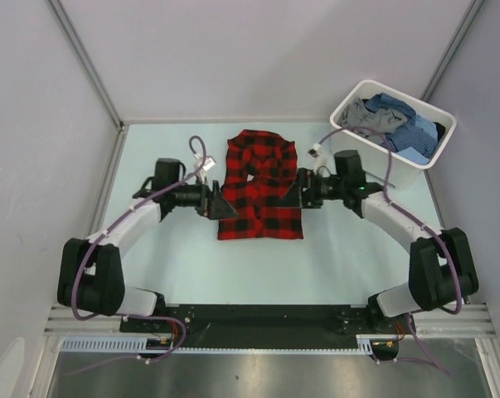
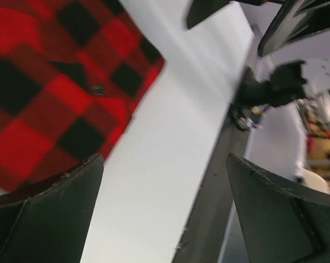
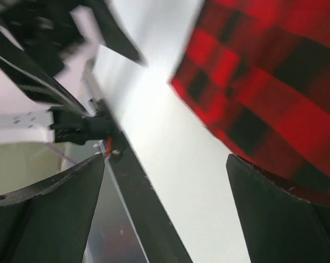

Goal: Fold and stack the long sleeve shirts
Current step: Fold the shirt

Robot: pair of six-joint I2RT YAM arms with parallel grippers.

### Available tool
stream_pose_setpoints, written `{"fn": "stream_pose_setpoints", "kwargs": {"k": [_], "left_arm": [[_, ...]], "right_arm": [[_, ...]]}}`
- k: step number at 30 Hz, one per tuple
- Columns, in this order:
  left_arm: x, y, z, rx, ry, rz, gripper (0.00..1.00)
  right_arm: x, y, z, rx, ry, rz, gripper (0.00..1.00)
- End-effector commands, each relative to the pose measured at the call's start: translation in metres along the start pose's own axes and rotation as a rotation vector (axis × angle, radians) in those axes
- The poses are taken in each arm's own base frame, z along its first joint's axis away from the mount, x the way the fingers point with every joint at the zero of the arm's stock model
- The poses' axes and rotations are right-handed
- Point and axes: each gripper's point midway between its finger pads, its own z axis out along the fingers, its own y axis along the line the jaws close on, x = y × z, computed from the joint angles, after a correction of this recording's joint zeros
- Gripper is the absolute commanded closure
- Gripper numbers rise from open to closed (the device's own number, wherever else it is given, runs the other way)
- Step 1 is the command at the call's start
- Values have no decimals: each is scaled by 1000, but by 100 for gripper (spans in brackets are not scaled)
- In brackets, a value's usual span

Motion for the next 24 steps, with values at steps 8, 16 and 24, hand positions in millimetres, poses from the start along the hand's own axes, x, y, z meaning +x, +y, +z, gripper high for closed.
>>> {"fn": "stream_pose_setpoints", "kwargs": {"k": [8,16,24], "left_arm": [[54,5,100,218,41,-423,1],[120,82,86,-23,87,-687,1],[72,22,36,140,122,-339,2]], "right_arm": [[53,-35,99,-172,128,400,0],[100,-99,88,-52,185,533,0],[36,-51,28,-114,165,331,0]]}}
